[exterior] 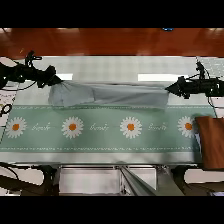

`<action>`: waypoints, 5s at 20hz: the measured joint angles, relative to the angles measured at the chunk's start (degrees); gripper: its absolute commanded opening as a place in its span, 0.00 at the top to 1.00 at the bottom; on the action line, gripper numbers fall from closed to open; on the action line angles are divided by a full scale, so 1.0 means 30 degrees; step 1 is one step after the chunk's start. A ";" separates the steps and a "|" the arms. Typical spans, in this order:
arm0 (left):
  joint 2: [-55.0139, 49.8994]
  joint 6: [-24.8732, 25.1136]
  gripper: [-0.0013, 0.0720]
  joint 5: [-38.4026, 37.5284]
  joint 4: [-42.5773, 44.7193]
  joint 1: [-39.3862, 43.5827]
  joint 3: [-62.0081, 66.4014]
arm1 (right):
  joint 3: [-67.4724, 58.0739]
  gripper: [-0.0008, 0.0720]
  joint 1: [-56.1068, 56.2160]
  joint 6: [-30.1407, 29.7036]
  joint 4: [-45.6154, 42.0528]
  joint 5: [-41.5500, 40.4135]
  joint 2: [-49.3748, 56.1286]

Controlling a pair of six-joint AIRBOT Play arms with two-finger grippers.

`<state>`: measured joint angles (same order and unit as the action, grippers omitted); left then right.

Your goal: Fold the shirts.

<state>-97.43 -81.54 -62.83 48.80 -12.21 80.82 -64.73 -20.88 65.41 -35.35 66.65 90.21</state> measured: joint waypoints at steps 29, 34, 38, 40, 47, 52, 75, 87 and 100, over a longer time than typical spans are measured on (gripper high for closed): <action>1.0550 0.1253 0.29 0.3585 0.3446 0.2164 -0.9413 | 0.2302 0.42 -0.2200 0.0291 -0.0219 -0.1086 0.0969; 1.0615 0.1246 0.29 0.4415 0.3271 0.3570 -0.9646 | 0.0801 0.42 -0.0022 0.0736 0.0379 -0.0765 0.2783; 1.0622 0.1246 0.34 0.4656 0.3213 0.4022 -0.9690 | -0.0699 0.96 0.1617 0.1086 0.0277 -0.1078 0.3432; 1.0622 0.1246 0.95 0.4699 0.3162 0.4109 -0.9690 | -0.1399 0.96 0.2076 0.1137 0.0401 -0.0656 0.3512; 1.0185 0.1304 0.96 0.5523 0.2135 0.5442 -0.9326 | -0.1661 0.96 0.2426 0.1523 -0.2331 0.1727 -0.0328; 0.6841 0.1151 0.96 0.6309 0.1836 0.9391 -0.6710 | 0.0437 0.96 0.2441 0.1916 -0.4269 0.2499 -0.6193; 0.0860 0.0670 0.96 -0.2463 -0.0867 1.2152 0.0503 | 0.3279 0.96 0.5909 0.4058 -0.1348 0.0379 -1.3748; 1.6327 0.2404 0.96 -0.1180 -0.0954 0.4517 -1.2029 | -0.8786 0.96 1.5416 0.4765 0.0197 -0.4291 0.2688; 1.6662 0.2455 0.96 -0.0452 -0.0867 0.3526 -1.2743 | -1.4455 0.42 1.7631 0.6047 0.1705 -0.5020 0.8429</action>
<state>-47.44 -74.17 -64.18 46.19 -1.63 42.59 -108.09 32.01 83.55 -30.24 51.59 115.50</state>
